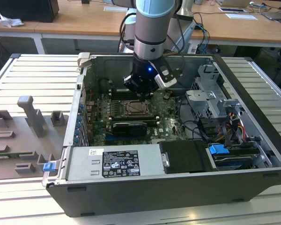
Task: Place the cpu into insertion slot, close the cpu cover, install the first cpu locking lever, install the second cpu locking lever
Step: 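Install the second cpu locking lever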
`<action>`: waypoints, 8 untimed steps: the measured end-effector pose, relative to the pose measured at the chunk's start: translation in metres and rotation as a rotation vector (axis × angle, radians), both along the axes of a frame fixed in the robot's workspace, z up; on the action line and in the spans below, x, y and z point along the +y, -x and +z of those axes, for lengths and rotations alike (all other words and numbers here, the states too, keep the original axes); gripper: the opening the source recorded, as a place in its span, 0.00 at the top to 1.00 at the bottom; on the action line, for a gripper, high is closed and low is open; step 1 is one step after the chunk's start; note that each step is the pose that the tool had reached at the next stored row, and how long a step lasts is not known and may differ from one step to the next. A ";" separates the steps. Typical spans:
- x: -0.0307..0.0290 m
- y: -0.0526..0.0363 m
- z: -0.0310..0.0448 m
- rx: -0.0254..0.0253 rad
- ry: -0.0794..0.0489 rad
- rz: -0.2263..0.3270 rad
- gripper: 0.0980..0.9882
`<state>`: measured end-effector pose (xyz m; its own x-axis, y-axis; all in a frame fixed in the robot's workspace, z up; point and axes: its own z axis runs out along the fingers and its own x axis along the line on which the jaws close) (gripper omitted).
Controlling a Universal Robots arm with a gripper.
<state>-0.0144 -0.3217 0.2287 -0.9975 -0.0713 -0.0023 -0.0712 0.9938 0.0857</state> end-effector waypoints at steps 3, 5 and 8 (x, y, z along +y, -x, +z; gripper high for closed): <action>-0.0001 -0.0001 0.0045 0.0000 0.000 0.000 0.99; -0.0007 -0.0001 0.0053 -0.0001 0.000 0.000 0.99; -0.0037 -0.0001 0.0054 -0.0001 0.000 0.000 0.99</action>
